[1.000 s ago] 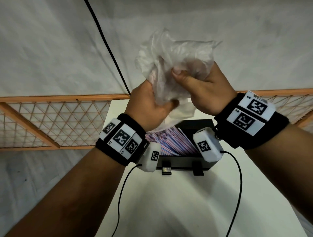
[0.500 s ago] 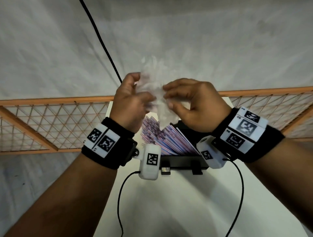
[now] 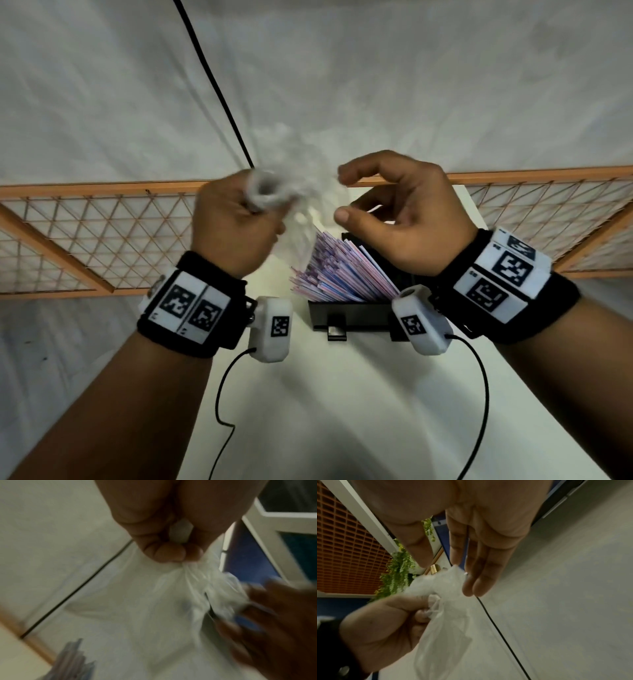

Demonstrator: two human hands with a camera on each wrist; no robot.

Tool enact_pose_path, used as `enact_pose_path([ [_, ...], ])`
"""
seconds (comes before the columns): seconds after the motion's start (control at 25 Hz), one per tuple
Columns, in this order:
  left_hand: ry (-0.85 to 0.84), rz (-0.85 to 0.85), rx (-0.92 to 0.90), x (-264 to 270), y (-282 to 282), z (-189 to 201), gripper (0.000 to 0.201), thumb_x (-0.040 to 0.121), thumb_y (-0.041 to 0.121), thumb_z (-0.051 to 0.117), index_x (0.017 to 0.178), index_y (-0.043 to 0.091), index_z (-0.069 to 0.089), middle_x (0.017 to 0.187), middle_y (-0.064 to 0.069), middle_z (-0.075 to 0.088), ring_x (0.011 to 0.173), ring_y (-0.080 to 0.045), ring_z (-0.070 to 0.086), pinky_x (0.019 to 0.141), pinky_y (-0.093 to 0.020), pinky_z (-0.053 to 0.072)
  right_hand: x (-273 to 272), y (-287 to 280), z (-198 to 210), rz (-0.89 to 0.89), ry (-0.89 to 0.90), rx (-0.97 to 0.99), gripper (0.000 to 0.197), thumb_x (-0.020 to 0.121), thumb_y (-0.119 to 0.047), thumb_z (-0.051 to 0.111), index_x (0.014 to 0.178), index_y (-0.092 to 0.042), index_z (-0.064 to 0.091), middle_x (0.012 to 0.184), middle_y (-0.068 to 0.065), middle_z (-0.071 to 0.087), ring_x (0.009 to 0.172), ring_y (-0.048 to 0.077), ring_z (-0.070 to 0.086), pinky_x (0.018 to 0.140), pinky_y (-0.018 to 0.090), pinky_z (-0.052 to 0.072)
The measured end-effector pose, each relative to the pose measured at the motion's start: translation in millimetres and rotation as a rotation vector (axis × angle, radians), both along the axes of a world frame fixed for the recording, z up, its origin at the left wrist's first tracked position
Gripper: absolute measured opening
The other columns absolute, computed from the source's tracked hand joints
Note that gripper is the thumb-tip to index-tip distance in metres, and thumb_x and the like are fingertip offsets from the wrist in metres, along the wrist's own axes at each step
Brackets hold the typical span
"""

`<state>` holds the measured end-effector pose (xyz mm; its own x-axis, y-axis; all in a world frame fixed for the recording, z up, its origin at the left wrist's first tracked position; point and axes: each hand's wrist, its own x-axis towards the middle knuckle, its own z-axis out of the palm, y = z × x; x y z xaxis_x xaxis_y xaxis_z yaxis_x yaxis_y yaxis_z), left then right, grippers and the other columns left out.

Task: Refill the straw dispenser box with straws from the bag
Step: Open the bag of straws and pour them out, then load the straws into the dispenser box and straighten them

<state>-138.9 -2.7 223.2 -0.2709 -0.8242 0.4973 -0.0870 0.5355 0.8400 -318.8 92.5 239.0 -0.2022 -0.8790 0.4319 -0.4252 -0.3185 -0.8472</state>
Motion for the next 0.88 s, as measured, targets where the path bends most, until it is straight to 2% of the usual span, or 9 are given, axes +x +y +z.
enact_pose_path([
  [0.08,0.245,0.206,0.188,14.5,-15.6,-11.9,0.016,0.084,0.012,0.079,0.089,0.011,0.064,0.061,-0.001,0.061,0.043,-0.015,0.052,0.041,-0.026,0.043,-13.8,6.9,-11.7,-0.080,-0.044,0.047,0.017,0.075,-0.014,0.076,0.089,-0.012,0.065,0.086,0.008,0.067,0.063,0.019,0.063,0.055,0.033,0.053],
  [0.16,0.304,0.325,0.324,25.9,-26.9,-29.2,0.024,0.084,0.007,0.073,0.095,0.016,0.054,0.075,-0.010,0.061,0.050,-0.021,0.054,0.043,-0.028,0.044,-29.1,15.5,-34.1,-0.182,0.044,0.177,0.011,0.072,-0.021,0.074,0.076,-0.018,0.064,0.069,0.002,0.066,0.058,0.013,0.057,0.059,0.030,0.049],
  [0.32,-0.083,0.426,0.488,33.1,-28.8,-77.1,0.025,0.084,0.000,0.062,0.097,0.021,0.057,0.094,-0.006,0.067,0.070,-0.028,0.067,0.045,-0.028,0.055,-43.1,34.3,-78.0,-0.186,0.291,0.539,0.013,0.075,-0.020,0.077,0.071,-0.021,0.065,0.064,-0.008,0.066,0.054,0.000,0.055,0.059,0.015,0.043],
  [0.44,-0.456,0.464,0.550,34.2,-24.0,-112.5,0.019,0.080,0.006,0.065,0.096,0.013,0.060,0.097,-0.008,0.069,0.090,-0.035,0.069,0.076,-0.038,0.058,-44.1,42.2,-100.6,-0.142,0.414,0.635,0.011,0.077,-0.020,0.077,0.074,-0.019,0.066,0.071,-0.007,0.068,0.064,0.003,0.061,0.057,0.006,0.040],
  [0.52,-0.737,0.385,0.606,27.2,-14.0,-125.9,0.022,0.084,0.017,0.068,0.105,0.012,0.061,0.106,-0.009,0.066,0.106,-0.036,0.064,0.086,-0.033,0.048,-45.8,41.6,-111.6,-0.095,0.539,0.710,0.014,0.076,-0.026,0.075,0.081,-0.018,0.065,0.079,-0.004,0.067,0.075,0.015,0.063,0.067,0.017,0.049],
  [0.6,-0.997,0.198,0.627,17.7,-0.7,-137.0,0.038,0.090,0.025,0.067,0.124,0.010,0.059,0.127,-0.014,0.063,0.121,-0.034,0.057,0.094,-0.032,0.044,-47.7,38.8,-118.4,-0.045,0.695,0.833,0.022,0.077,-0.034,0.071,0.090,-0.018,0.065,0.088,-0.001,0.066,0.084,0.020,0.062,0.074,0.031,0.054],
  [0.68,-1.195,0.035,0.578,12.1,8.4,-145.0,0.051,0.095,0.030,0.062,0.139,0.008,0.050,0.143,-0.013,0.054,0.132,-0.030,0.051,0.102,-0.031,0.042,-50.5,34.7,-120.8,-0.029,0.834,0.941,0.026,0.076,-0.040,0.065,0.094,-0.021,0.066,0.091,0.000,0.065,0.087,0.023,0.063,0.073,0.035,0.056],
  [0.76,-1.295,-0.016,0.478,9.6,9.7,-146.9,0.049,0.095,0.034,0.059,0.137,0.010,0.050,0.142,-0.010,0.054,0.130,-0.028,0.052,0.101,-0.032,0.044,-54.4,29.9,-122.6,-0.030,0.918,0.993,0.026,0.074,-0.042,0.063,0.091,-0.022,0.066,0.089,0.000,0.065,0.084,0.024,0.065,0.070,0.035,0.056],
  [0.88,-1.274,-0.005,0.375,2.5,14.5,-135.3,0.031,0.088,0.038,0.064,0.109,0.016,0.059,0.116,-0.004,0.066,0.109,-0.024,0.062,0.084,-0.028,0.049,-58.5,24.8,-124.3,-0.013,0.934,1.038,0.023,0.074,-0.043,0.063,0.084,-0.022,0.063,0.084,-0.001,0.063,0.081,0.023,0.065,0.067,0.033,0.055],
])
